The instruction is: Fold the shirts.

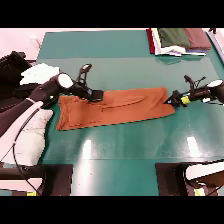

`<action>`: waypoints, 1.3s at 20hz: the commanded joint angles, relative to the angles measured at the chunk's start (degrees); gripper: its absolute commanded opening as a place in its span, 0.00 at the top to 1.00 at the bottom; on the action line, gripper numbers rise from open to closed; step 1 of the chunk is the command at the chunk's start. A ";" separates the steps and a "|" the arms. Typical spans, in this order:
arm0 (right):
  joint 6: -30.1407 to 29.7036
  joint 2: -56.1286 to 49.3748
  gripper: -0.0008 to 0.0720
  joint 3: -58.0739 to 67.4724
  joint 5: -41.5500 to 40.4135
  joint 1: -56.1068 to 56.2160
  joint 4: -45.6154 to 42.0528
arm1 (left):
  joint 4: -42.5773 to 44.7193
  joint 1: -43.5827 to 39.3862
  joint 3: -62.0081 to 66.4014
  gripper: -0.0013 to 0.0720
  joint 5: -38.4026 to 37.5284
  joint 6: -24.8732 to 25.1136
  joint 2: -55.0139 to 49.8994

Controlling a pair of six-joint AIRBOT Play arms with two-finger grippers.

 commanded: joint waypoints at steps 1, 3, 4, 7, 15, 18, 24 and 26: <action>0.61 4.26 0.96 6.51 5.31 2.67 1.88 | -3.41 -3.58 4.87 0.95 1.70 -0.13 -6.67; 3.17 8.68 0.96 11.13 7.58 4.79 1.90 | -3.43 -4.90 8.90 0.95 1.66 -0.22 -10.91; 4.61 10.73 0.96 12.90 7.82 6.10 1.88 | -3.54 -5.42 10.67 0.95 1.68 -0.59 -12.70; 8.39 15.43 0.96 17.77 7.61 11.04 1.88 | -3.61 -6.54 14.82 0.95 1.57 -1.51 -16.68; 14.40 17.68 0.96 26.56 4.39 24.59 1.90 | -0.68 -6.58 16.24 0.95 -0.39 -2.08 -18.97; 14.73 17.66 0.96 27.23 -0.94 30.56 1.92 | 0.04 -4.20 17.38 0.95 -2.36 -5.53 -17.59; 11.72 11.74 0.96 27.26 -13.42 47.25 8.85 | 12.44 11.10 21.22 0.95 -8.24 -5.51 -1.36; 7.67 6.73 0.95 27.32 -21.55 54.90 14.03 | 15.76 16.48 21.86 0.95 -8.94 -5.49 5.35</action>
